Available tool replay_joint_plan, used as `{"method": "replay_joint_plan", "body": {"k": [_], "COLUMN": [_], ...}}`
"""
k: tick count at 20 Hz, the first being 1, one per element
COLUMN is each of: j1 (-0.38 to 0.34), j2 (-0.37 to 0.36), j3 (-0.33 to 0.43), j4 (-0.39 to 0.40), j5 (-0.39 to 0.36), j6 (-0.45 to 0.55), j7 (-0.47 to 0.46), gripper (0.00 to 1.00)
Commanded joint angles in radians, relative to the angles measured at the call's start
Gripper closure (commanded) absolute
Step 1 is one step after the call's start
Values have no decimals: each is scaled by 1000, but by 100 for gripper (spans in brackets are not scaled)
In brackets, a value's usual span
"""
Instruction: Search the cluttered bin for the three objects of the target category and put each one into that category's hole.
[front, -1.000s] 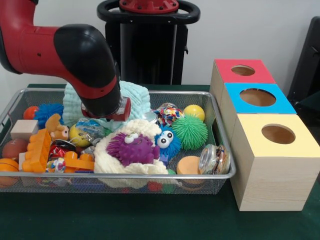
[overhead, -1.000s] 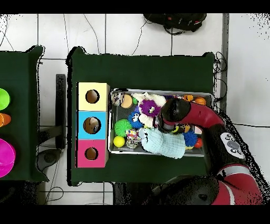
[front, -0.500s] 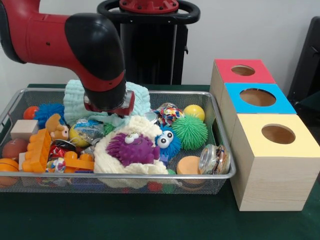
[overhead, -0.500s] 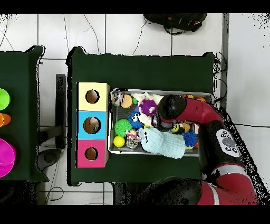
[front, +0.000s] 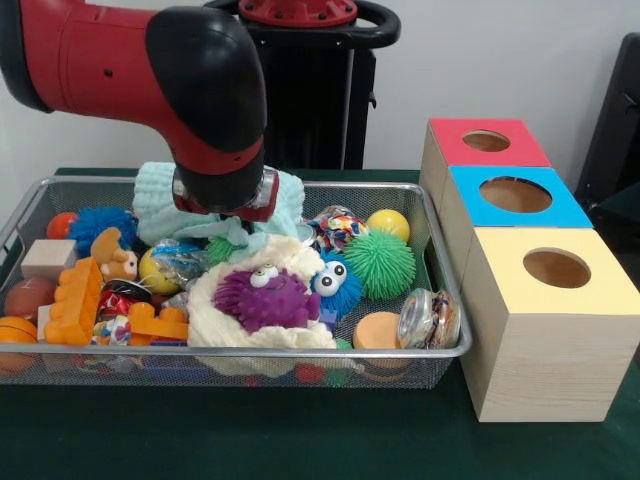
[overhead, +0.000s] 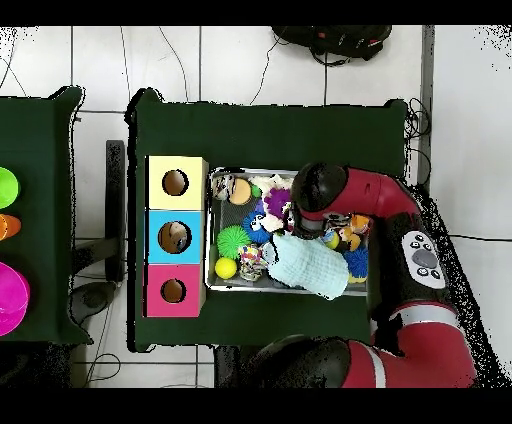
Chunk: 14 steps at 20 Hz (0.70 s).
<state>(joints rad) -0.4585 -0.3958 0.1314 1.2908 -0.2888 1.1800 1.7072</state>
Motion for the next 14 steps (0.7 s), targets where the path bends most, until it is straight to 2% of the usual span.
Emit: {"method": "replay_joint_plan", "body": {"k": [1,9,14], "j1": [36,48,35], "j2": [-3,-5,-9], "j3": [0,-18,-22], "j4": [-167,-197,-179], "j5": [-18,3,32], "j6": [175,228,224], "j7": [43,67,86], "gripper": [100,100,100]}}
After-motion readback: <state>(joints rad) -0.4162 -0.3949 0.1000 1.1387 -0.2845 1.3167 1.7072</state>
